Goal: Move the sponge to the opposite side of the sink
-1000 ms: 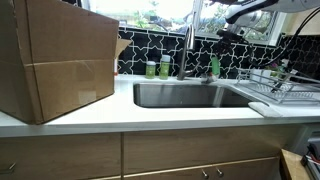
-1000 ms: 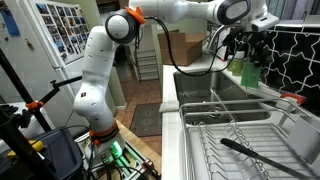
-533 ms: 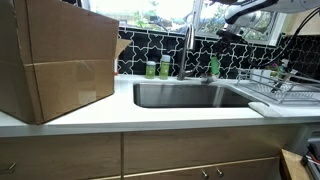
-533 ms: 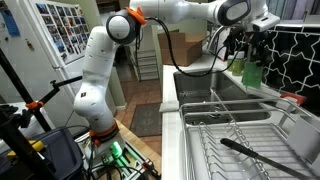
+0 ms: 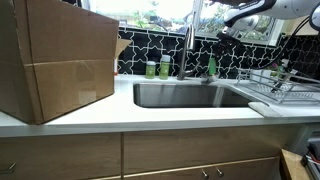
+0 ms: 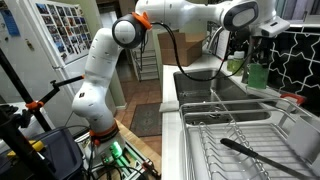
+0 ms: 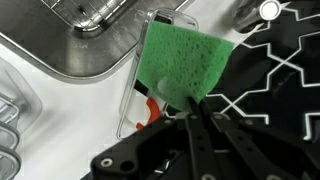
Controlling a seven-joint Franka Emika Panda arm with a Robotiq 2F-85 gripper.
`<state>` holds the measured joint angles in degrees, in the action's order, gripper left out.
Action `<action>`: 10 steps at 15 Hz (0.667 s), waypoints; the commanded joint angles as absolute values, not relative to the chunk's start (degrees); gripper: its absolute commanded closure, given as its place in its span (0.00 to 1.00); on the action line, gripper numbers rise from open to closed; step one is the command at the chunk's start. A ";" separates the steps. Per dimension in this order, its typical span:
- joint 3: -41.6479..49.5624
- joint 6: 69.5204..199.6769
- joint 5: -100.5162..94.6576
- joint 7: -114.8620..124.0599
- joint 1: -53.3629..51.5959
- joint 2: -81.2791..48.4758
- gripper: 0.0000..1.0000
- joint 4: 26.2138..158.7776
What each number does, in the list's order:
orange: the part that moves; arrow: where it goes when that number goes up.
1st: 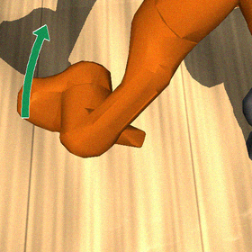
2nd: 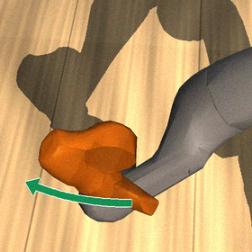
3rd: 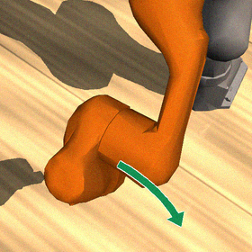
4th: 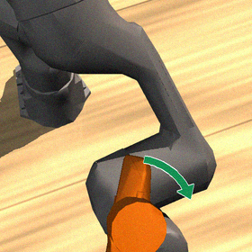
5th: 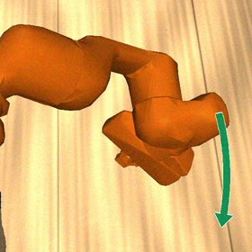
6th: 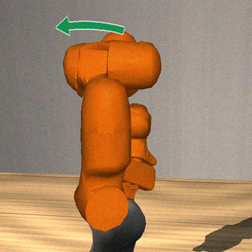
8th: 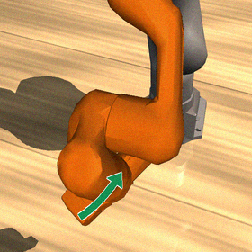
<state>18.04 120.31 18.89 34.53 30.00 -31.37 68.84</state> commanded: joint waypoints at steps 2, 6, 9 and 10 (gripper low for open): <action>16.38 120.56 22.49 33.34 33.11 -35.40 0.96 64.03; 15.30 120.29 23.88 34.25 34.36 -38.01 0.96 61.66; 14.27 119.56 24.58 34.53 35.26 -40.03 0.95 59.60; 14.19 119.41 24.31 34.74 35.31 -40.68 0.94 59.00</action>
